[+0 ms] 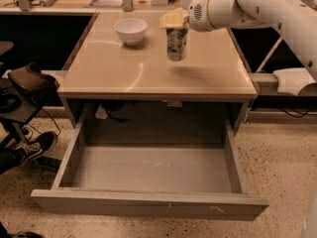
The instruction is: Pick 7up can from top drawer and place on counter
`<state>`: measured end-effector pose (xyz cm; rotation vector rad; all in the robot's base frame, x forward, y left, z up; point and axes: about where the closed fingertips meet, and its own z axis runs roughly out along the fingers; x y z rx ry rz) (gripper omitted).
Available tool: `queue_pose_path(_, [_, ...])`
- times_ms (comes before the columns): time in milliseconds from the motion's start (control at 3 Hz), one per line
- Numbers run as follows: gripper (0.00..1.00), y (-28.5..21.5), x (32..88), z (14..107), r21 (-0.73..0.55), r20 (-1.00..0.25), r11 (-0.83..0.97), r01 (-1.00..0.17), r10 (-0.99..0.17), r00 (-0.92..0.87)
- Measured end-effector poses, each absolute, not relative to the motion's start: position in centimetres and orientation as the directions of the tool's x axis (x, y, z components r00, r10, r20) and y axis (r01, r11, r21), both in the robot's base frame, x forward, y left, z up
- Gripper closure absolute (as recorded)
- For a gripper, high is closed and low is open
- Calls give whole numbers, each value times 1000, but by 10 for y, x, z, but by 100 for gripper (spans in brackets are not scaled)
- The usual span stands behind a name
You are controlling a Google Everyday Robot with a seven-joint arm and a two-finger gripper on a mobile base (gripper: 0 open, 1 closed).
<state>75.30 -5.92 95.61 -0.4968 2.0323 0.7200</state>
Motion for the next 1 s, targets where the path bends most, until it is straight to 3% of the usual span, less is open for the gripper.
queue_pose_path(333, [10, -59, 753, 956, 298, -853, 750, -590, -69, -518])
queue_pose_path(667, [0, -59, 753, 956, 298, -853, 750, -590, -69, -518])
queue_pose_path(1000, [0, -59, 753, 956, 298, -853, 750, -590, -69, -518])
